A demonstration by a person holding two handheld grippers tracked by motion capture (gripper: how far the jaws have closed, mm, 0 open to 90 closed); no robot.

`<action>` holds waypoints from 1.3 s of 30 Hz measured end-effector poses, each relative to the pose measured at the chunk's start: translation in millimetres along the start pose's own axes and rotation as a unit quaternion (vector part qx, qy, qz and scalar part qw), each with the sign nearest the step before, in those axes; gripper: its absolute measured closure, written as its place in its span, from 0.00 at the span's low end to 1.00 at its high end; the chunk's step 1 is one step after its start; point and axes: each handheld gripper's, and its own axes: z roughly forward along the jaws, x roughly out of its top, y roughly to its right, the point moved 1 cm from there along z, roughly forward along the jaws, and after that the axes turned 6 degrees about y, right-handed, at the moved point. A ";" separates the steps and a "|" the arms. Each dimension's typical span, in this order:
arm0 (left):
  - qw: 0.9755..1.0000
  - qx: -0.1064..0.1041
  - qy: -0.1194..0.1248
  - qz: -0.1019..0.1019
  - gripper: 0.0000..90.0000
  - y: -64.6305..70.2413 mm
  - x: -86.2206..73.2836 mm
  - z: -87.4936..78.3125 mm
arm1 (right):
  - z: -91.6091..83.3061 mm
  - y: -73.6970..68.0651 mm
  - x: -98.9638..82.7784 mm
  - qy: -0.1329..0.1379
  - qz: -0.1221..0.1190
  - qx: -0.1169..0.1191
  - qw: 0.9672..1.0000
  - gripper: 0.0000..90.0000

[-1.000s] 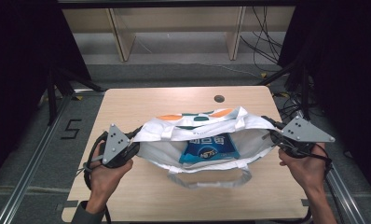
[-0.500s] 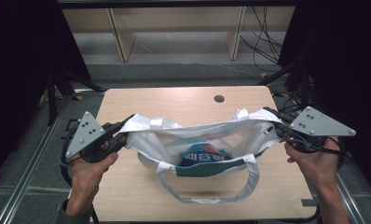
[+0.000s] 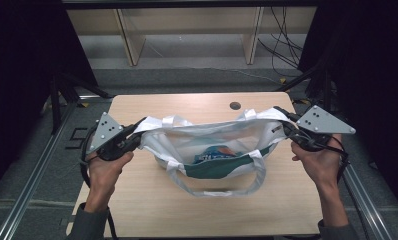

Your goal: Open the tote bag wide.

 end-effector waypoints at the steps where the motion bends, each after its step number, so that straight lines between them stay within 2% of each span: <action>1: 1.000 -0.008 0.007 0.003 0.96 1.3 5.4 -4.2 | -10.4 -0.9 9.6 0.014 0.001 0.001 1.000 0.98; 2: 1.000 -0.015 0.015 0.002 0.96 3.8 10.9 -8.4 | -10.4 -0.9 9.6 0.014 0.001 0.001 1.000 0.98; 4: 1.000 -0.021 0.016 0.016 0.96 11.2 20.8 -15.9 | -21.2 -2.6 17.9 0.021 -0.008 -0.002 1.000 0.98; 5: 0.999 -0.027 0.023 0.013 0.96 14.5 25.1 -19.2 | -24.8 -3.2 20.9 0.035 -0.011 0.000 0.999 0.98; 6: 0.999 -0.028 0.025 0.008 0.96 17.5 29.1 -22.8 | -30.6 -3.0 23.8 0.036 -0.008 -0.007 0.999 0.98; 7: 0.998 -0.038 0.043 0.002 0.96 23.0 36.2 -27.9 | -40.1 -2.5 29.4 0.046 0.001 -0.004 0.999 0.98; 9: 0.998 -0.040 0.054 0.013 0.96 28.6 43.1 -33.4 | -48.8 -2.6 35.7 0.062 0.000 0.004 0.998 0.98; 10: 0.998 -0.040 0.054 0.013 0.96 28.6 43.1 -33.4 | -48.8 -2.6 35.7 0.062 0.000 0.004 0.998 0.98; 11: 0.997 -0.045 0.058 0.020 0.96 30.6 46.0 -36.0 | -57.8 -2.6 41.4 0.070 -0.001 0.008 0.998 0.98; 13: 0.996 -0.058 0.062 0.021 0.96 32.1 50.4 -40.6 | -61.6 -2.9 43.6 0.074 0.002 0.013 0.997 0.98; 16: 0.996 -0.056 0.067 0.026 0.96 34.1 52.6 -43.3 | -70.3 -5.0 48.8 0.080 -0.001 0.016 0.997 0.98; 18: 0.996 -0.058 0.055 0.025 0.96 33.2 52.0 -44.0 | -71.8 -4.5 50.1 0.080 -0.002 0.019 0.997 0.98; 22: 0.998 -0.050 0.036 0.014 0.96 25.5 38.5 -28.7 | -62.6 0.3 41.9 0.071 0.004 0.024 0.997 0.98; 25: 0.999 -0.034 0.000 -0.001 0.96 13.4 11.4 -4.4 | -37.5 7.0 19.3 0.033 0.029 0.022 0.999 0.98; 27: 0.999 -0.025 -0.012 -0.015 0.96 4.0 -8.5 12.1 | -17.6 10.4 -1.0 0.015 0.045 0.011 0.999 0.98; 28: 0.999 -0.028 -0.010 -0.019 0.95 -1.2 -17.6 19.1 | -9.4 11.6 -9.3 -0.001 0.056 0.012 0.998 0.98; 29: 0.999 -0.025 -0.015 -0.019 0.95 -4.9 -25.9 24.3 | -2.0 14.2 -16.4 -0.006 0.051 0.008 0.999 0.98; 31: 0.999 -0.024 -0.027 -0.015 0.95 -7.9 -39.1 32.5 | 8.3 15.5 -26.7 -0.013 0.059 0.006 0.998 0.98; 37: 0.997 -0.041 -0.068 -0.010 0.93 -5.2 -69.4 43.6 | 15.7 16.0 -44.1 -0.046 0.055 0.011 0.997 0.98; 38: 0.996 -0.044 -0.071 -0.020 0.92 -4.4 -73.0 44.5 | 16.3 15.6 -46.8 -0.052 0.051 0.016 0.997 0.98; 39: 0.996 -0.047 -0.075 -0.031 0.91 -5.3 -77.0 45.1 | 16.7 14.0 -50.5 -0.061 0.058 0.021 0.996 0.98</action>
